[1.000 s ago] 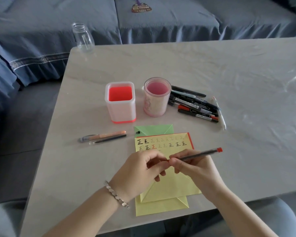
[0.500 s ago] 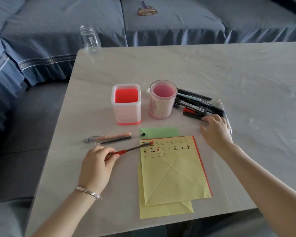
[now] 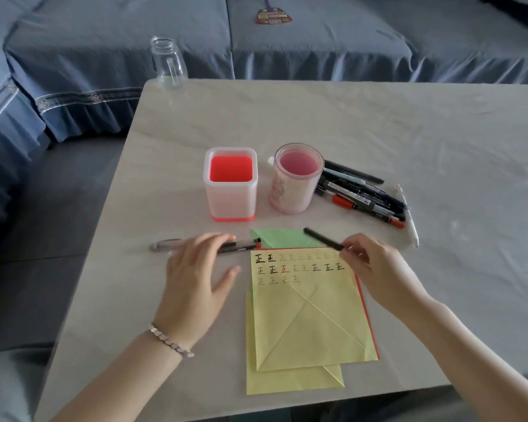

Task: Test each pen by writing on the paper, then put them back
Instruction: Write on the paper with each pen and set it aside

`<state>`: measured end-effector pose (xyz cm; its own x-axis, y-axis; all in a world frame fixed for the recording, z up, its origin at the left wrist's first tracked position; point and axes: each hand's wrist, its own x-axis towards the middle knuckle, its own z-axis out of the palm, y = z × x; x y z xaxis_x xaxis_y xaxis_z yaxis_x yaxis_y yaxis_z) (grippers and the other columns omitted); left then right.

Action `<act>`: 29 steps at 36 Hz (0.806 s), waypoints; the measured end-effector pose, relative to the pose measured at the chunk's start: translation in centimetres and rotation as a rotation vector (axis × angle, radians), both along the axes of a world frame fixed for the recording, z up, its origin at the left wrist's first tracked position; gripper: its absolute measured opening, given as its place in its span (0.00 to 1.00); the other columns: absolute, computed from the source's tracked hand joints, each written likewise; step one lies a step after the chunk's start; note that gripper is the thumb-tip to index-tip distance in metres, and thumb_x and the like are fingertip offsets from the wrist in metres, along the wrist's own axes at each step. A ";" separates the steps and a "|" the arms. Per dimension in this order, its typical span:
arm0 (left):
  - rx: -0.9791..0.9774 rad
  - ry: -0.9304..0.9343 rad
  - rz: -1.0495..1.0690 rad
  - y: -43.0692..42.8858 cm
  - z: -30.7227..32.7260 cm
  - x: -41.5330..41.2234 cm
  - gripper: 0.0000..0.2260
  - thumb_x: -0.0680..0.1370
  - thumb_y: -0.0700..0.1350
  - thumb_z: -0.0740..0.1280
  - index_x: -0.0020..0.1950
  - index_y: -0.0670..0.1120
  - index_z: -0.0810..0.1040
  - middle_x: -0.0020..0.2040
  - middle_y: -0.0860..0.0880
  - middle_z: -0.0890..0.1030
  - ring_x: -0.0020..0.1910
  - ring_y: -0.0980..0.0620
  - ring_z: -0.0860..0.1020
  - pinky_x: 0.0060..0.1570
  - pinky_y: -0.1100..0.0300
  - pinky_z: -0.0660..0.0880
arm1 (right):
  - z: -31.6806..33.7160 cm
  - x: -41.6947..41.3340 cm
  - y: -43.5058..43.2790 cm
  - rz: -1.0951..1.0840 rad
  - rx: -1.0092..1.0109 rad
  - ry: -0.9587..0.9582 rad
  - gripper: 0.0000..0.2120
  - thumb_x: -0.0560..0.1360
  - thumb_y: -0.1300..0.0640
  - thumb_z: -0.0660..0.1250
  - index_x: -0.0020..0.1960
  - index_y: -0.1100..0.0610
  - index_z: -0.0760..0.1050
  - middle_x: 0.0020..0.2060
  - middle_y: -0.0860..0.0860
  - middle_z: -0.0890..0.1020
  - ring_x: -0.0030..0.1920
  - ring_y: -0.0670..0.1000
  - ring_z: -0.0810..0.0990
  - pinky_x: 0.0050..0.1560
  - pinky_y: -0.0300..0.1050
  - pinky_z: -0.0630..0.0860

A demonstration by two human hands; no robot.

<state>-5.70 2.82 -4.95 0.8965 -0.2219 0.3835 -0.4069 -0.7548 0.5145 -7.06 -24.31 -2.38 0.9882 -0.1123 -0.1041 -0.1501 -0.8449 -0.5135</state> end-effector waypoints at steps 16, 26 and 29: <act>-0.075 0.213 -0.391 -5.2 1.8 -2.8 0.18 0.79 0.54 0.53 0.53 0.44 0.77 0.39 0.60 0.72 0.39 0.62 0.68 0.42 0.69 0.67 | 4.1 -3.7 2.6 0.138 1.164 0.246 0.22 0.58 0.50 0.79 0.48 0.57 0.79 0.34 0.54 0.81 0.30 0.48 0.76 0.30 0.36 0.71; -0.237 0.399 -0.461 -5.9 3.7 -4.0 0.09 0.79 0.50 0.56 0.49 0.50 0.74 0.33 0.60 0.76 0.29 0.61 0.72 0.31 0.73 0.64 | 2.5 -3.9 7.4 -0.144 0.837 -0.084 0.16 0.74 0.56 0.66 0.30 0.58 0.67 0.17 0.47 0.70 0.21 0.42 0.66 0.26 0.31 0.63; -0.249 0.422 -0.436 -6.0 4.1 -4.1 0.07 0.80 0.47 0.59 0.47 0.48 0.76 0.26 0.62 0.72 0.22 0.59 0.69 0.25 0.73 0.60 | 2.0 -4.0 7.7 -0.177 0.863 -0.108 0.18 0.74 0.61 0.65 0.28 0.58 0.64 0.17 0.47 0.69 0.22 0.43 0.65 0.26 0.32 0.64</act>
